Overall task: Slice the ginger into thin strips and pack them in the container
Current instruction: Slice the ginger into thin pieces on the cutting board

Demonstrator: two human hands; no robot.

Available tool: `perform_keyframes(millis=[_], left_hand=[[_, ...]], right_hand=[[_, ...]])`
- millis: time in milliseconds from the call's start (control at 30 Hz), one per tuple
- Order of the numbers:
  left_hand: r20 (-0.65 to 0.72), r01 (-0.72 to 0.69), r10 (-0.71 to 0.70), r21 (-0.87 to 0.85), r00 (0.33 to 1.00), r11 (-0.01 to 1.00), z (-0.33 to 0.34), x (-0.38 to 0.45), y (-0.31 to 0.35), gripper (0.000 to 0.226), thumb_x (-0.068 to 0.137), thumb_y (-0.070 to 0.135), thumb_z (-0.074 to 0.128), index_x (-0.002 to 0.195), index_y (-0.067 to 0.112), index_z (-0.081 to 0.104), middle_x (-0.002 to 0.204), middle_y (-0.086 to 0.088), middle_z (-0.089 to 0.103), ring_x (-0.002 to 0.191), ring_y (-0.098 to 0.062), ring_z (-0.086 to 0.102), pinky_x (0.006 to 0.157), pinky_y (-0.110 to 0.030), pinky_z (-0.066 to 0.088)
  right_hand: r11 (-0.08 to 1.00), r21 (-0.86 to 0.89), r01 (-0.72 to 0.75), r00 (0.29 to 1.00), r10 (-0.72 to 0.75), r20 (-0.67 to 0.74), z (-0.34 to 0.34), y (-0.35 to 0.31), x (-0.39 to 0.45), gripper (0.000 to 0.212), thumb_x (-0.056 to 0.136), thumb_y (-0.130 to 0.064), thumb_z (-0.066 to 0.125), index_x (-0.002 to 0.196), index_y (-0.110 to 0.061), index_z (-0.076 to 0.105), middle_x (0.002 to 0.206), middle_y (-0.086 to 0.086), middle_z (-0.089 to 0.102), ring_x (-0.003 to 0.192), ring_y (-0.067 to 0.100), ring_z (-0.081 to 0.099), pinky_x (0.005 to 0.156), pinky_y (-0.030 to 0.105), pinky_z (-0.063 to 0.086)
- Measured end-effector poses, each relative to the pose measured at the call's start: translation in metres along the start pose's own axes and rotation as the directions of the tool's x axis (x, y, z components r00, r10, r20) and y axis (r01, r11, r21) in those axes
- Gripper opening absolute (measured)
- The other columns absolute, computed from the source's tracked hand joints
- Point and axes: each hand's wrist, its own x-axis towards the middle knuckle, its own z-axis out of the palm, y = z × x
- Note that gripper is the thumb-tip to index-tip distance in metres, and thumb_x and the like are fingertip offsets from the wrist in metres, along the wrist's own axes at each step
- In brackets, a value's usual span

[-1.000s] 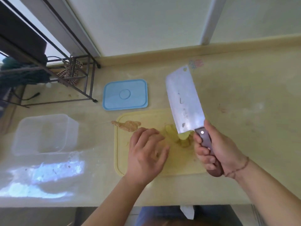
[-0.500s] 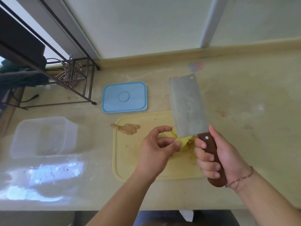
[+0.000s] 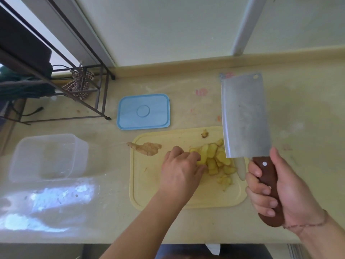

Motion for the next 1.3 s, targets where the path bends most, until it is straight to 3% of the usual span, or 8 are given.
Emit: perform_keyframes(millis=[167, 267, 400, 500, 667, 833, 1133, 1300], left_hand=[[-0.134, 0.035, -0.052, -0.125, 0.990, 0.991, -0.014, -0.020, -0.021, 0.022, 0.084, 0.034, 0.070, 0.090, 0.013, 0.072, 0.092, 0.002, 0.064, 0.087, -0.021, 0.058, 0.079, -0.033, 0.050], [-0.169, 0.009, -0.050, -0.233, 0.984, 0.973, -0.018, -0.046, -0.038, 0.027, 0.082, 0.027, 0.076, 0.099, 0.006, 0.071, 0.109, -0.005, 0.061, 0.103, -0.022, 0.060, 0.090, -0.033, 0.050], [-0.036, -0.106, 0.100, -0.224, 0.994, 0.969, -0.008, -0.061, -0.048, 0.040, 0.078, 0.028, 0.081, 0.109, 0.004, 0.069, 0.126, -0.010, 0.060, 0.121, -0.031, 0.055, 0.100, -0.046, 0.046], [-0.035, -0.130, 0.125, -0.161, 0.991, 0.978, 0.000, -0.058, -0.052, 0.039, 0.082, 0.029, 0.080, 0.113, 0.009, 0.069, 0.129, -0.011, 0.060, 0.125, -0.032, 0.053, 0.105, -0.045, 0.045], [-0.124, -0.126, 0.110, -0.136, 0.986, 0.983, 0.006, -0.052, -0.047, 0.023, 0.081, 0.020, 0.079, 0.100, 0.007, 0.075, 0.123, -0.016, 0.063, 0.118, -0.037, 0.055, 0.104, -0.040, 0.045], [-0.136, -0.116, 0.099, -0.124, 0.986, 0.985, 0.006, -0.052, -0.049, 0.020, 0.079, 0.019, 0.080, 0.094, 0.007, 0.076, 0.120, -0.014, 0.064, 0.116, -0.037, 0.056, 0.102, -0.037, 0.046], [-0.156, -0.114, 0.098, -0.097, 0.983, 0.989, 0.007, -0.052, -0.046, 0.018, 0.082, 0.021, 0.078, 0.095, 0.009, 0.076, 0.115, -0.011, 0.065, 0.112, -0.037, 0.057, 0.100, -0.034, 0.046], [-0.153, -0.117, 0.102, -0.098, 0.983, 0.988, 0.007, -0.052, -0.047, 0.018, 0.083, 0.022, 0.080, 0.095, 0.009, 0.077, 0.116, -0.012, 0.066, 0.112, -0.038, 0.057, 0.099, -0.039, 0.047]], right_hand=[[0.943, -0.333, 0.010, 0.999, -0.026, -0.045, 0.004, 0.013, -0.010, 0.069, 0.068, -0.080, 0.049, 0.067, -0.011, 0.043, 0.053, 0.008, 0.027, 0.036, 0.012, 0.022, 0.040, 0.019, 0.030], [0.774, -0.632, 0.048, 0.996, -0.081, -0.023, 0.013, 0.028, -0.012, 0.067, 0.075, -0.077, 0.041, 0.065, -0.011, 0.041, 0.054, 0.006, 0.031, 0.040, 0.017, 0.025, 0.041, 0.022, 0.023], [0.466, -0.877, 0.112, 0.978, -0.207, 0.015, 0.024, 0.060, -0.003, 0.066, 0.082, -0.077, 0.028, 0.065, -0.014, 0.040, 0.048, -0.004, 0.035, 0.042, 0.007, 0.030, 0.045, 0.022, 0.027], [0.371, -0.926, 0.071, 0.967, -0.253, -0.027, 0.029, 0.075, 0.003, 0.060, 0.083, -0.070, 0.027, 0.062, -0.015, 0.042, 0.048, -0.002, 0.041, 0.045, 0.010, 0.037, 0.051, 0.036, 0.037], [0.327, -0.943, 0.056, 0.980, -0.198, -0.011, 0.034, 0.078, 0.009, 0.060, 0.083, -0.068, 0.027, 0.063, -0.015, 0.044, 0.050, -0.001, 0.044, 0.050, 0.018, 0.046, 0.060, 0.040, 0.047], [0.390, -0.919, 0.051, 0.988, -0.152, -0.010, 0.037, 0.069, 0.011, 0.062, 0.081, -0.071, 0.025, 0.065, -0.013, 0.040, 0.048, -0.005, 0.034, 0.043, 0.007, 0.030, 0.048, 0.025, 0.028], [0.273, -0.959, 0.073, 0.980, -0.196, 0.019, 0.044, 0.059, -0.006, 0.074, 0.072, -0.082, 0.014, 0.064, -0.014, 0.042, 0.052, -0.001, 0.045, 0.047, 0.008, 0.038, 0.050, 0.026, 0.036], [0.216, -0.974, 0.061, 0.980, -0.200, 0.017, 0.047, 0.054, -0.009, 0.066, 0.081, -0.075, 0.014, 0.061, -0.018, 0.042, 0.056, 0.003, 0.051, 0.049, 0.011, 0.045, 0.054, 0.029, 0.039]])
